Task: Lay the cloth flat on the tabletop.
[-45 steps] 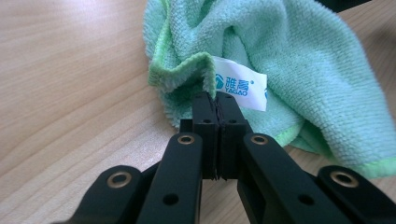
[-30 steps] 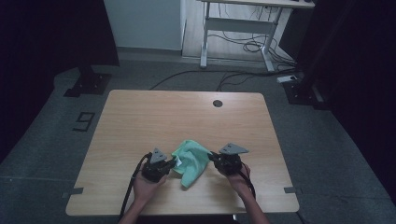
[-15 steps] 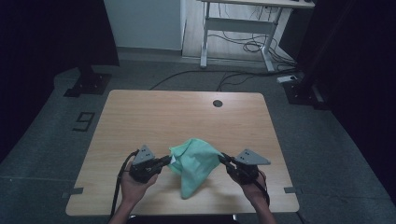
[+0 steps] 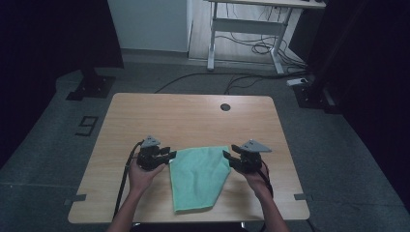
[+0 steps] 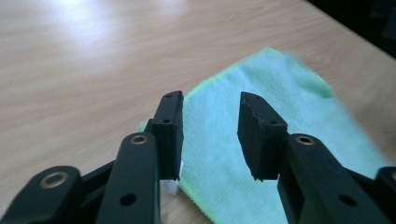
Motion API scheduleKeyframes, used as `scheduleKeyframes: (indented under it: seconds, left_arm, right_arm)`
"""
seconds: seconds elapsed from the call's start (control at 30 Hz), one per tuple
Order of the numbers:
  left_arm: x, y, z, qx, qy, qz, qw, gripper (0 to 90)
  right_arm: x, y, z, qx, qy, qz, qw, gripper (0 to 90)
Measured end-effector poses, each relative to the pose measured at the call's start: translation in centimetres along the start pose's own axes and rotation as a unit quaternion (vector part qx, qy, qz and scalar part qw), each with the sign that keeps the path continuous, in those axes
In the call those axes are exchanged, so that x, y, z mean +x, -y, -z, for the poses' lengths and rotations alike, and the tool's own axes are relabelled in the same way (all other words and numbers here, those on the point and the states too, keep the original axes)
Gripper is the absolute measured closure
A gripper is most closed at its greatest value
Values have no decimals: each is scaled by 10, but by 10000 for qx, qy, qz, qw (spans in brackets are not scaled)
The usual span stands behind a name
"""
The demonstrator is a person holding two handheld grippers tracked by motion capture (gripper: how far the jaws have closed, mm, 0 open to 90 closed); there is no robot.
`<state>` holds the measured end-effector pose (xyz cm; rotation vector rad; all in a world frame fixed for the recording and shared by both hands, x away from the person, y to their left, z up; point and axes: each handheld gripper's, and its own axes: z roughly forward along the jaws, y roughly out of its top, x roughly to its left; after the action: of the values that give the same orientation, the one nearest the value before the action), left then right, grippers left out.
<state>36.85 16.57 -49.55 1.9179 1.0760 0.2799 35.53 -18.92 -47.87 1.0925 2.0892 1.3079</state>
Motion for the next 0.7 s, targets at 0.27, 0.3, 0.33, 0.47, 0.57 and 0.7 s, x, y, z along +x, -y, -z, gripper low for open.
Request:
scheduleKeyframes:
  seconds: [0.27,0.3,0.33,0.47,0.57,0.7]
  left_arm:
    - [-20,14,-5,200,61,-219,9995,585]
    - [-23,15,-6,222,83,-235,9994,584]
    - [-26,16,-8,269,96,-262,9992,583]
    - [-32,22,-21,605,-65,-403,9973,566]
    - [-30,26,-31,848,-172,-462,9952,549]
    - [-25,27,-36,928,-232,-402,9946,542]
  right_arm:
    - [3,20,-5,240,-10,47,9997,499]
    - [4,21,-4,248,-19,50,9997,499]
    - [4,22,-4,259,-12,74,9996,502]
    - [2,27,-12,477,72,61,9988,501]
    - [0,36,-21,712,123,68,9974,497]
    - [0,43,-28,934,242,83,9953,496]
